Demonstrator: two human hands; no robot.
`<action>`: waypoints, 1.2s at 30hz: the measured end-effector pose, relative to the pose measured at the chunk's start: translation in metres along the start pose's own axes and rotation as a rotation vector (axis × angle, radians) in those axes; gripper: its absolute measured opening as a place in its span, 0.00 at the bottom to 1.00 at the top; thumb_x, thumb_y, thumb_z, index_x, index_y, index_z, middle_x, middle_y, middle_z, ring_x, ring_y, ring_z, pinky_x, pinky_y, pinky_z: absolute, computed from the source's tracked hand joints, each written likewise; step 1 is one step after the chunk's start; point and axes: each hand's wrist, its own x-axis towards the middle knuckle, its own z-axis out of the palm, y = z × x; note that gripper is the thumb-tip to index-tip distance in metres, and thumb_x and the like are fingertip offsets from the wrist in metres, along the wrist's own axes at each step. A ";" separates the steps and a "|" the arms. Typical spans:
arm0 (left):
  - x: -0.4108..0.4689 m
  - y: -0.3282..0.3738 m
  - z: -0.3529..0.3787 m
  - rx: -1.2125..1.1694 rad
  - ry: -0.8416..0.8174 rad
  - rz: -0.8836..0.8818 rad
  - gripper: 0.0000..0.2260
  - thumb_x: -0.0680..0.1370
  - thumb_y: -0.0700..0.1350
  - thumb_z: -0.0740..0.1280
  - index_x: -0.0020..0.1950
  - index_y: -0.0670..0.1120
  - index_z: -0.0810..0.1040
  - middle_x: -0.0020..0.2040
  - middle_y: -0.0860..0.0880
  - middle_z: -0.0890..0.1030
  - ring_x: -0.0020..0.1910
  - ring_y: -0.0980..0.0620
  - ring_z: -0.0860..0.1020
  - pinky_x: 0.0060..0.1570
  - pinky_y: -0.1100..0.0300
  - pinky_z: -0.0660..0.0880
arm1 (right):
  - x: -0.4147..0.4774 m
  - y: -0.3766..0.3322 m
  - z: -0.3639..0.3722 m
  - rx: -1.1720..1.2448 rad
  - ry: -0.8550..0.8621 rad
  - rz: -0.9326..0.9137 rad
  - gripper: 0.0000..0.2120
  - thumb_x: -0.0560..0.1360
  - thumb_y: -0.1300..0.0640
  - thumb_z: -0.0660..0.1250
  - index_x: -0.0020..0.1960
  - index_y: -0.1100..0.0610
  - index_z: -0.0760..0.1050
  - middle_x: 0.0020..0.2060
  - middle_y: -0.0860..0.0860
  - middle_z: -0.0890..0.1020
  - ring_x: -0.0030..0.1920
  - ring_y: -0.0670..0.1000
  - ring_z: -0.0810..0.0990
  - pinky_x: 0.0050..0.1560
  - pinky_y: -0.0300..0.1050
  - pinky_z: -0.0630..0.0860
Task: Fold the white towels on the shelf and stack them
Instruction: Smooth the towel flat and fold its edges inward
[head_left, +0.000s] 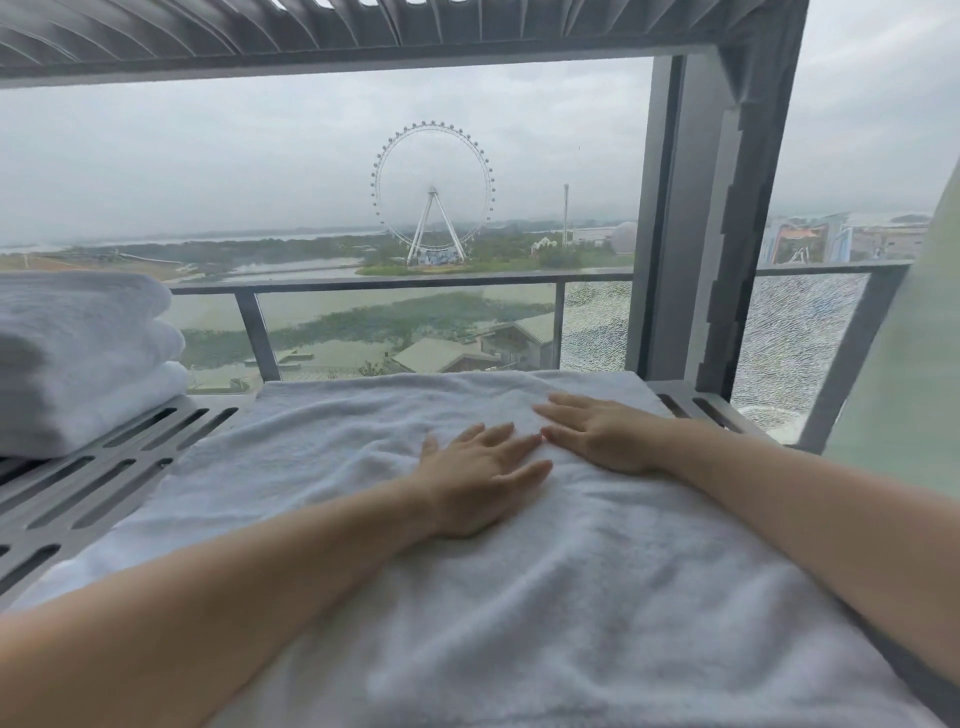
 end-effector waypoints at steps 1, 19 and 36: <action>-0.004 0.002 -0.001 -0.004 0.042 -0.008 0.25 0.78 0.64 0.46 0.74 0.60 0.55 0.77 0.55 0.52 0.75 0.53 0.49 0.70 0.36 0.44 | -0.008 0.003 -0.004 -0.026 0.018 0.035 0.27 0.78 0.37 0.46 0.74 0.45 0.53 0.76 0.47 0.52 0.75 0.47 0.50 0.74 0.51 0.48; -0.143 -0.006 -0.012 -0.057 0.039 0.050 0.23 0.79 0.60 0.54 0.73 0.56 0.62 0.75 0.54 0.59 0.74 0.54 0.57 0.72 0.55 0.53 | -0.167 -0.074 -0.013 0.038 0.253 -0.047 0.18 0.77 0.48 0.62 0.65 0.52 0.71 0.64 0.48 0.75 0.63 0.49 0.73 0.62 0.39 0.65; -0.227 0.092 0.010 -0.136 0.302 0.308 0.15 0.70 0.62 0.67 0.52 0.58 0.80 0.56 0.57 0.79 0.55 0.56 0.76 0.54 0.55 0.74 | -0.309 -0.102 -0.021 0.186 0.272 -0.019 0.04 0.69 0.50 0.72 0.44 0.46 0.81 0.41 0.36 0.80 0.42 0.32 0.77 0.45 0.37 0.73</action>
